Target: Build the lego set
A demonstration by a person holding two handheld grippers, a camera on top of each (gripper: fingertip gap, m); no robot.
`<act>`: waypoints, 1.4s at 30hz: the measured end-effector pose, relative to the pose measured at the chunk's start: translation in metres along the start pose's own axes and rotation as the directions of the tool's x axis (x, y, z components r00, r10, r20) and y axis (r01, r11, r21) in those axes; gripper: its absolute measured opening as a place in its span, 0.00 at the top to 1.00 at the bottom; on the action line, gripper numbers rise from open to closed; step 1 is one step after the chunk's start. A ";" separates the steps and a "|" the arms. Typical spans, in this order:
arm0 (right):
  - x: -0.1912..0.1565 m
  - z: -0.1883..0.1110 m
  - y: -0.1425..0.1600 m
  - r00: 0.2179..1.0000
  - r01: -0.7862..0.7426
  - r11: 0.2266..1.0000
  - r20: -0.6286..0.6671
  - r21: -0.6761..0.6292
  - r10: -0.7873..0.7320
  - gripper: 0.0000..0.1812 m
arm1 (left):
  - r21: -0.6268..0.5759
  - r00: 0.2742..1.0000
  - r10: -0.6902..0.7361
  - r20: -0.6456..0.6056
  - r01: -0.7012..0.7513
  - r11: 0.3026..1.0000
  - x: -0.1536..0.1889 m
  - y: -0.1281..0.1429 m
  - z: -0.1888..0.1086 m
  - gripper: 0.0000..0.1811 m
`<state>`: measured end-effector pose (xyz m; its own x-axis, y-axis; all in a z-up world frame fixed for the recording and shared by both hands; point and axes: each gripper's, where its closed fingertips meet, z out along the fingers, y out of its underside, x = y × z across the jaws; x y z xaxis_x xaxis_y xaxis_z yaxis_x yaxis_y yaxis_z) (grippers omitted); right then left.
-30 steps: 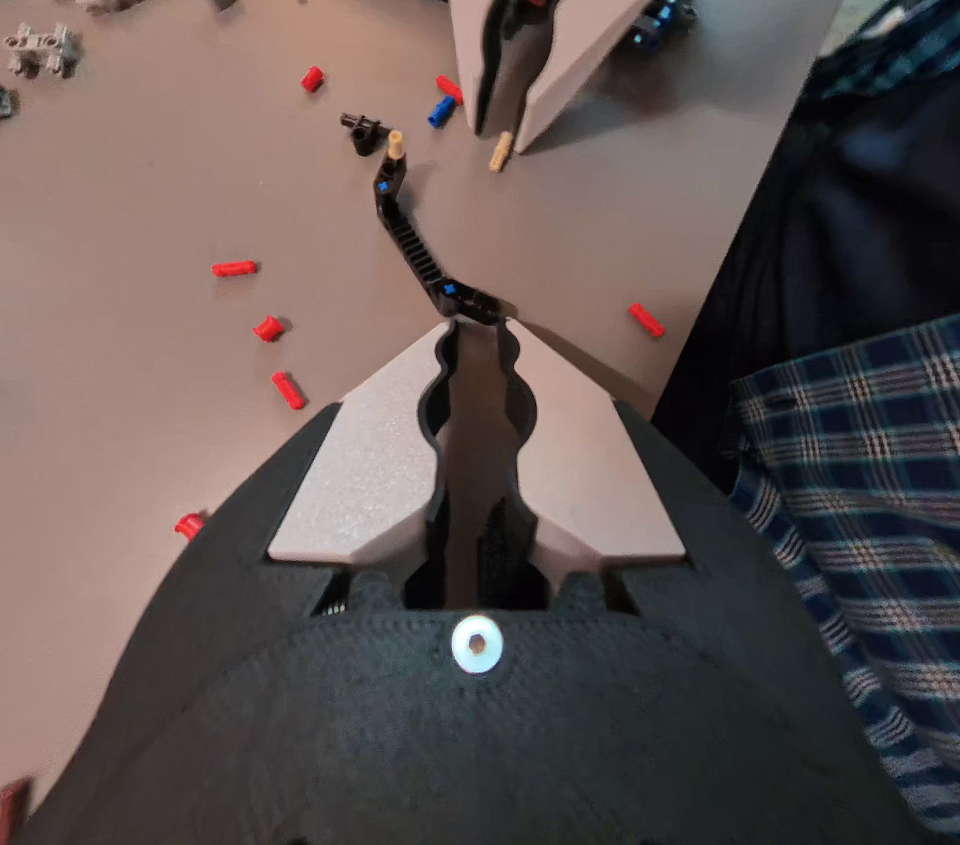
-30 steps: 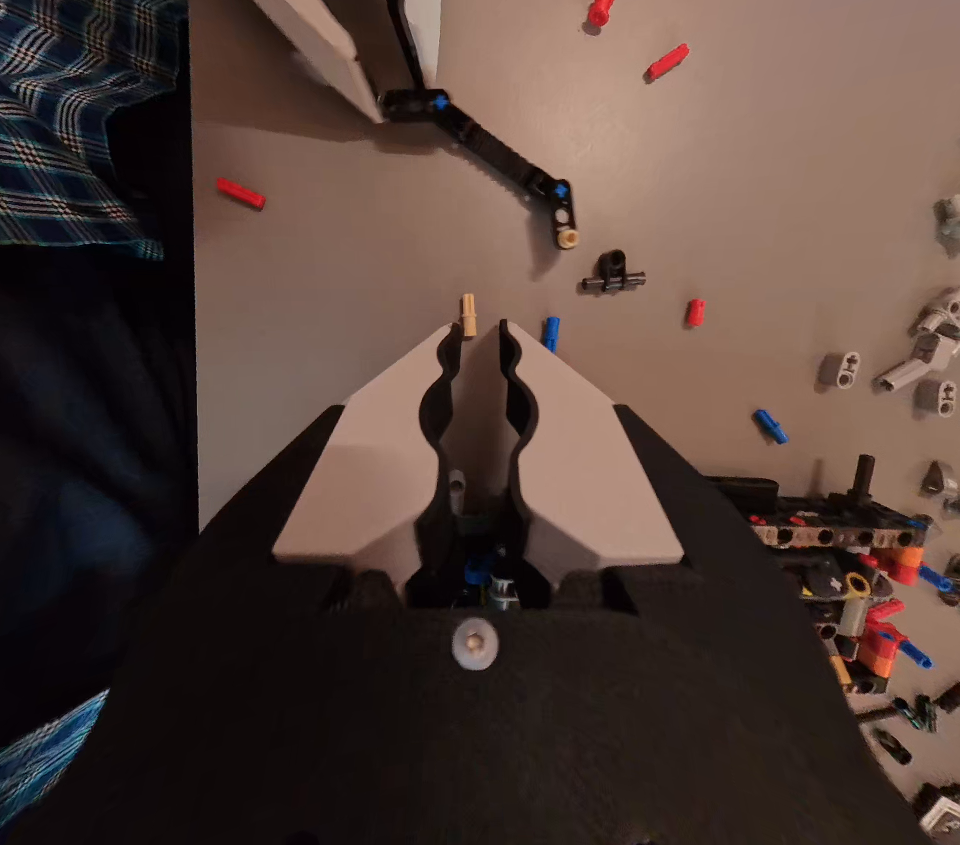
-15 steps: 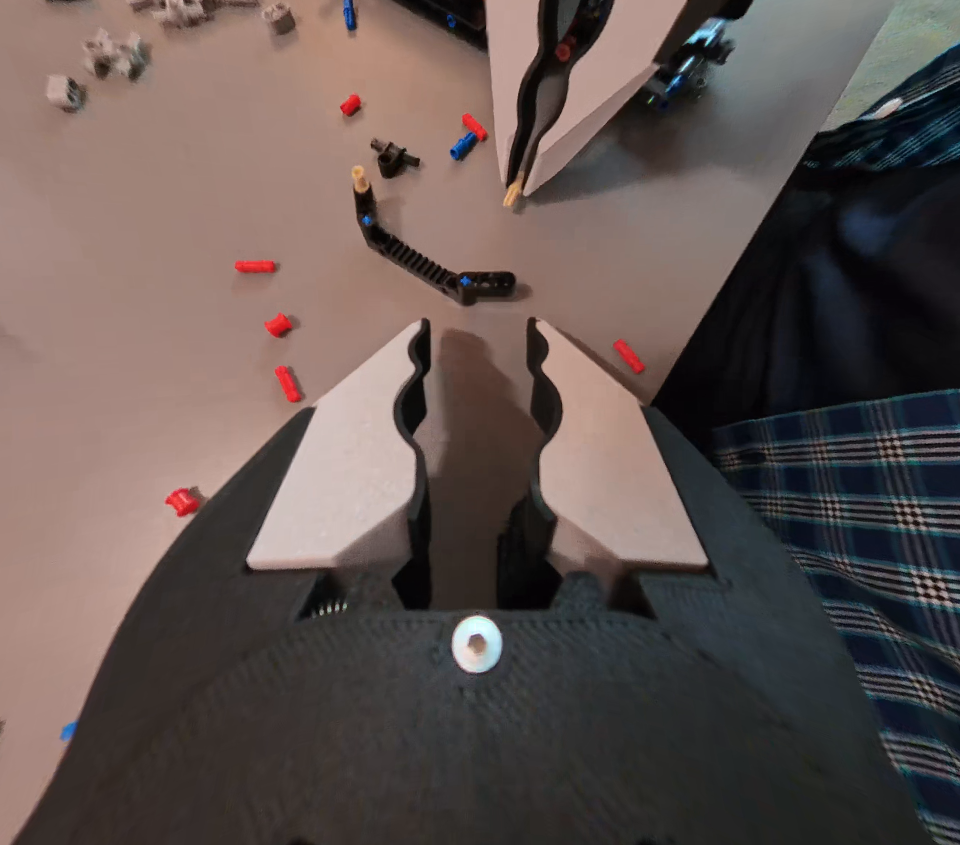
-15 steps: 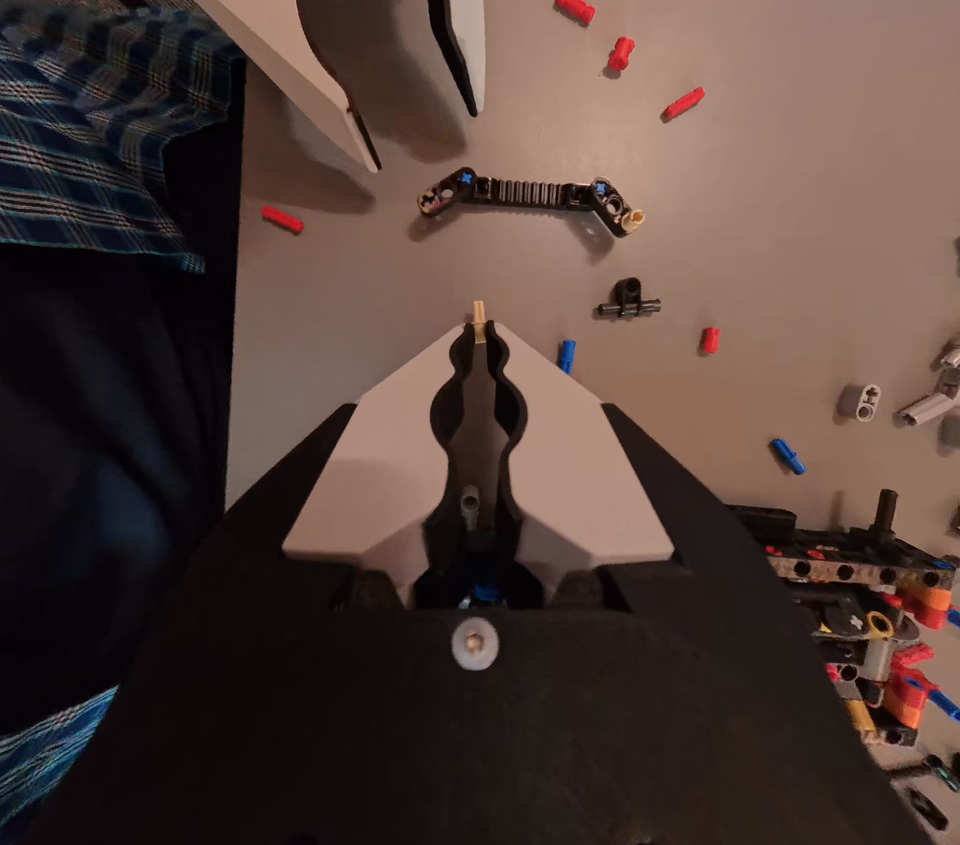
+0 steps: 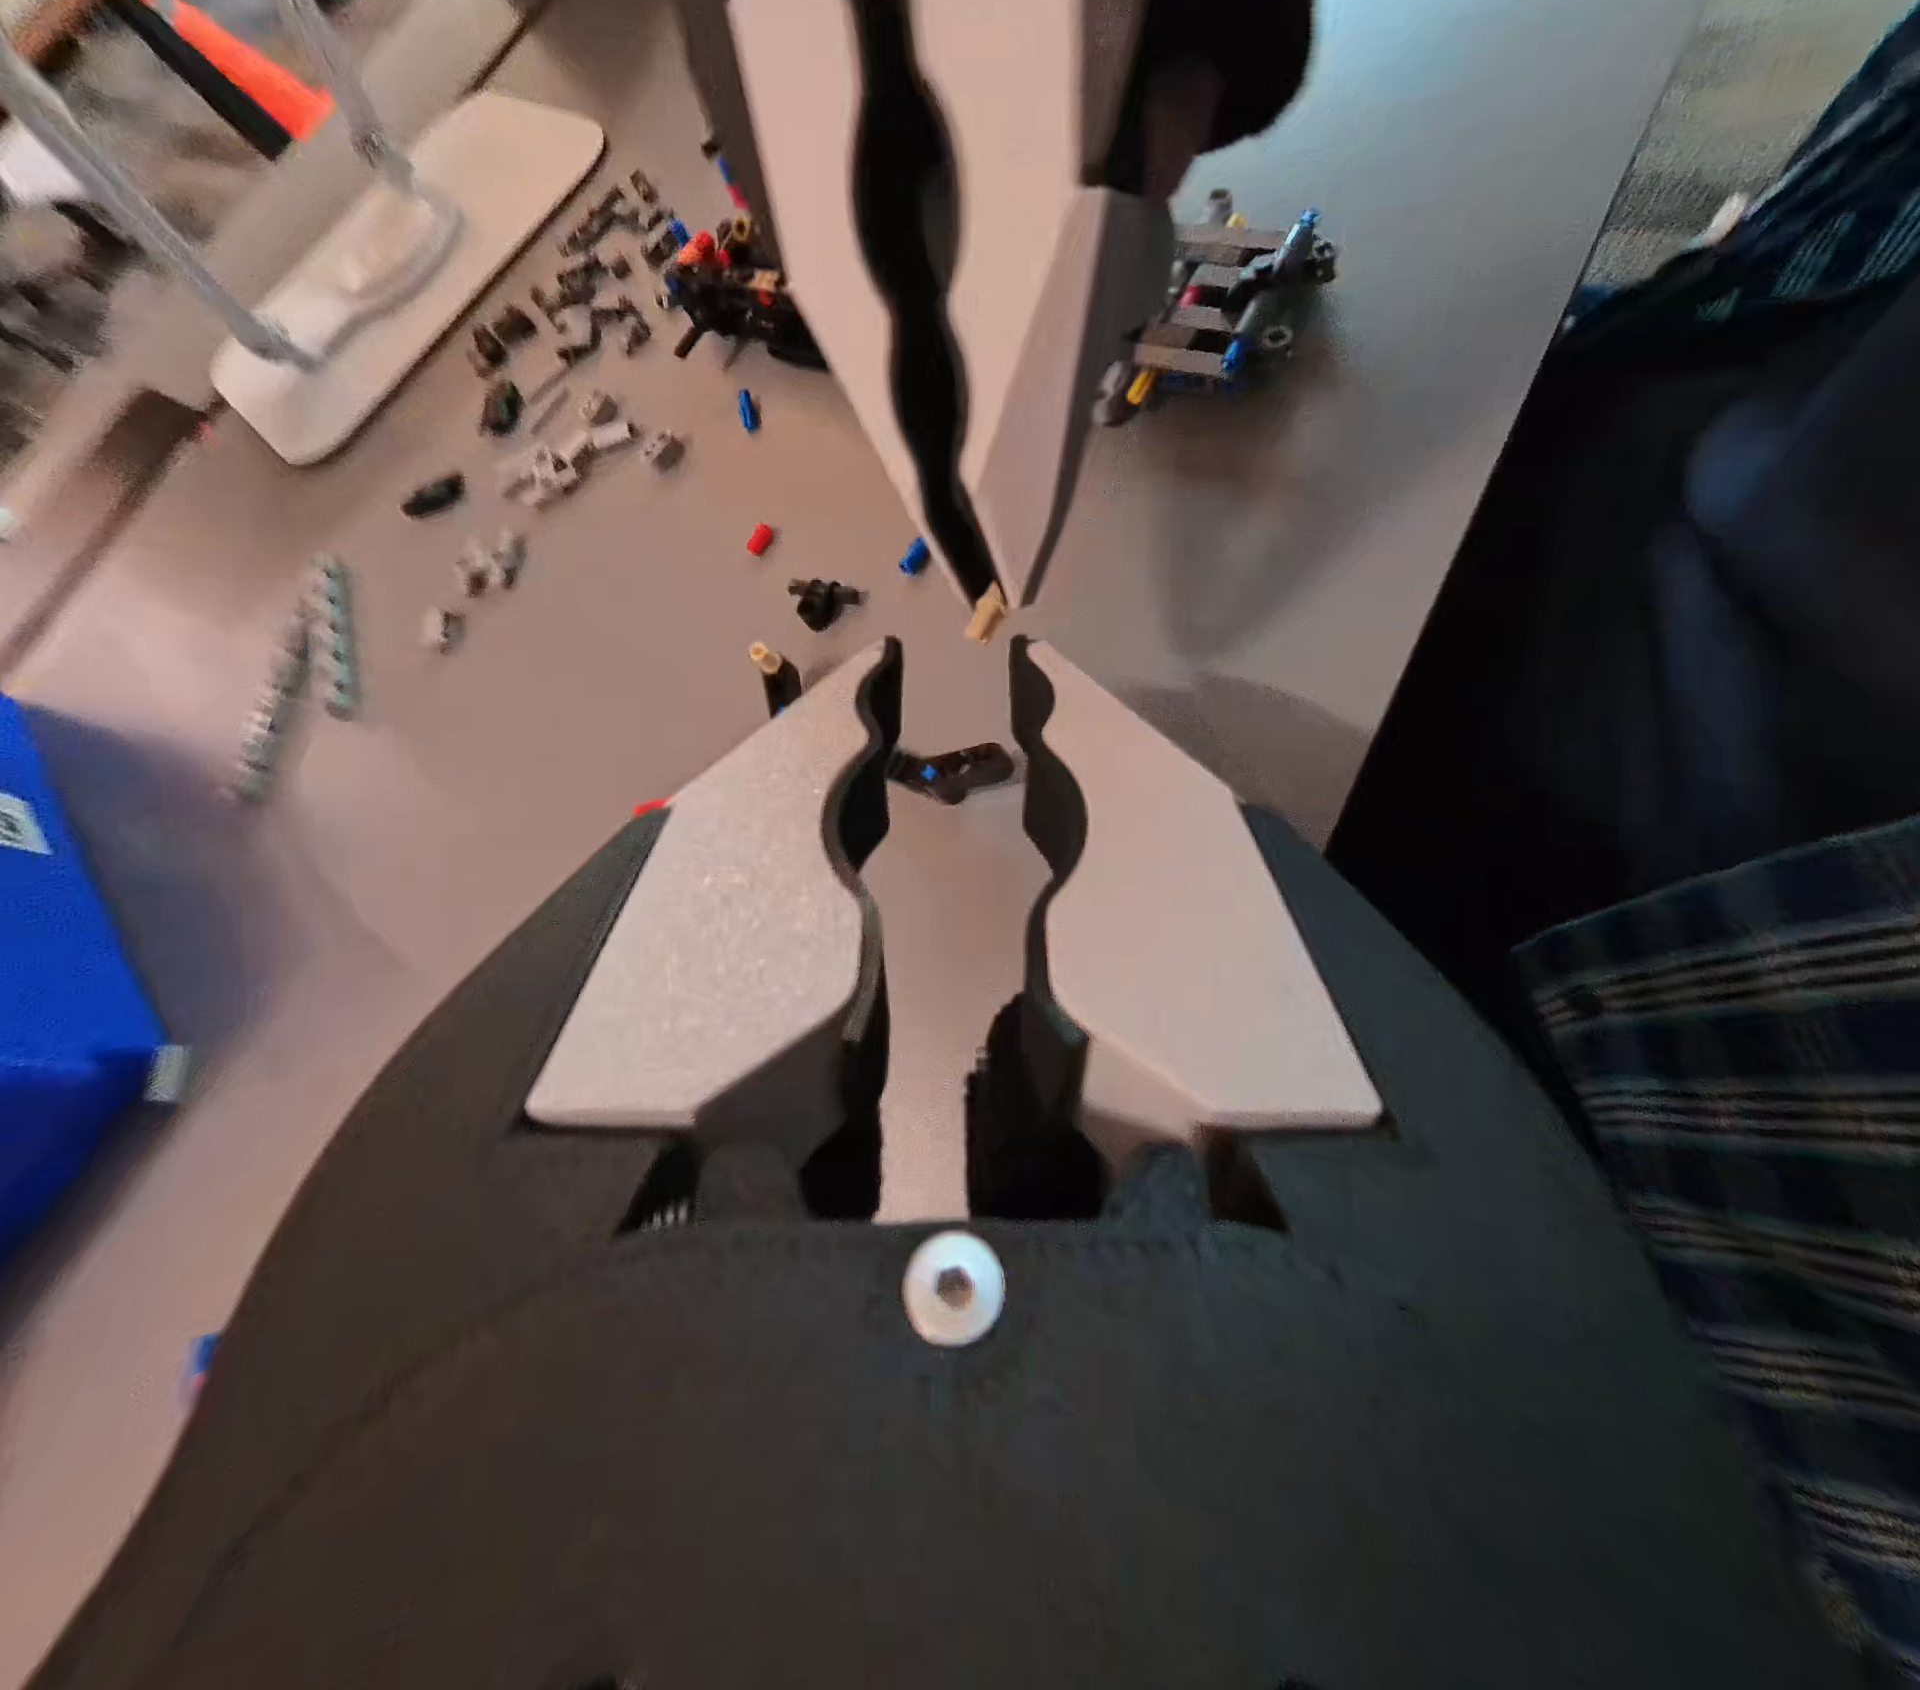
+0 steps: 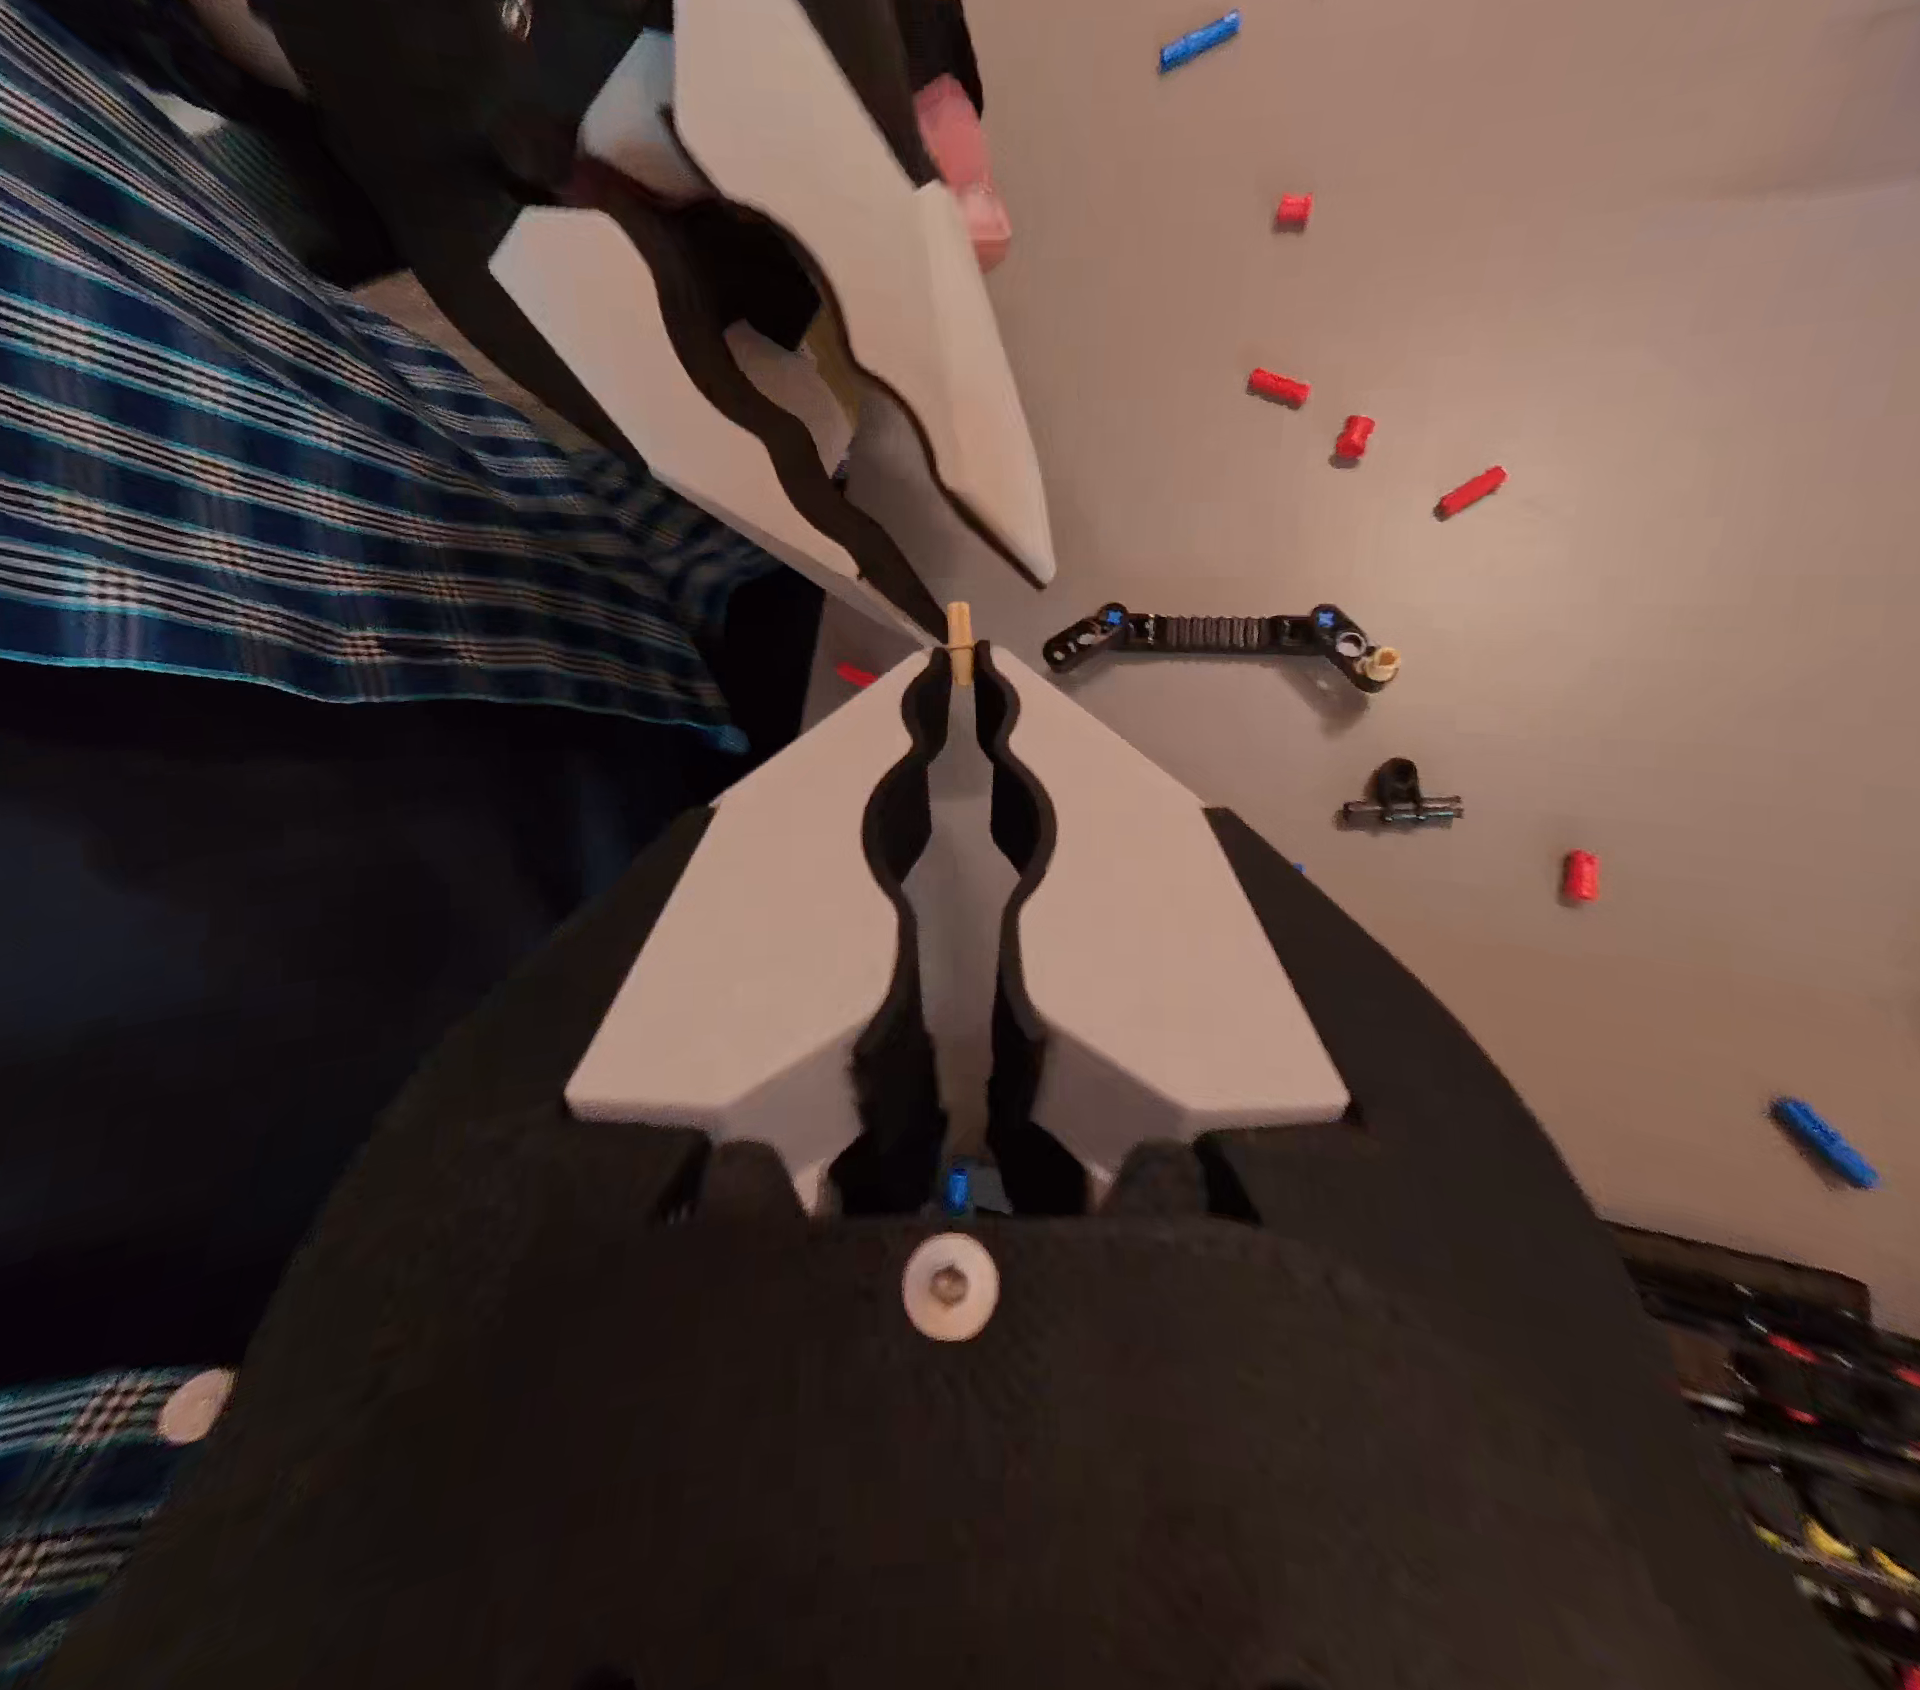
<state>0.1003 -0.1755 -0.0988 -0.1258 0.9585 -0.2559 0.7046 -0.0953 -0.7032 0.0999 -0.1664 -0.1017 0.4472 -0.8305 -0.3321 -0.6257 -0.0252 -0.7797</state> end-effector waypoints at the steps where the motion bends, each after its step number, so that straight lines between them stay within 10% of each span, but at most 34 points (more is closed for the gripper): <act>1: -0.002 -0.001 -0.001 1.000 -0.015 1.000 0.023 0.010 0.015 0.99 | -0.004 0.998 0.054 0.026 -0.053 0.999 0.000 -0.002 -0.001 0.90; 9: -0.002 -0.005 -0.008 0.991 -0.097 0.993 0.094 0.064 0.091 0.99 | -0.039 0.977 0.183 0.112 -0.180 0.983 -0.001 -0.004 0.000 0.97; 24: -0.005 -0.020 -0.029 1.000 0.006 0.974 0.025 0.227 -0.012 0.99 | 0.192 0.959 -0.251 -0.130 0.273 0.943 -0.006 -0.025 -0.014 0.99; 35: 0.013 0.004 0.006 0.955 0.229 0.965 -0.163 -0.127 -0.248 0.99 | -0.107 0.956 -0.272 -0.109 0.260 0.960 0.001 0.047 0.010 0.75; 42: 0.023 0.018 0.018 0.915 0.305 0.907 -0.175 -0.290 -0.363 0.99 | -0.181 0.960 -0.199 -0.195 0.164 0.970 0.007 0.055 0.027 0.85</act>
<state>0.0974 -0.1597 -0.1293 -0.2491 0.9587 0.1372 0.8032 0.2837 -0.5238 0.0856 -0.1584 -0.1609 0.4296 -0.9010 -0.0604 -0.6487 -0.2614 -0.7148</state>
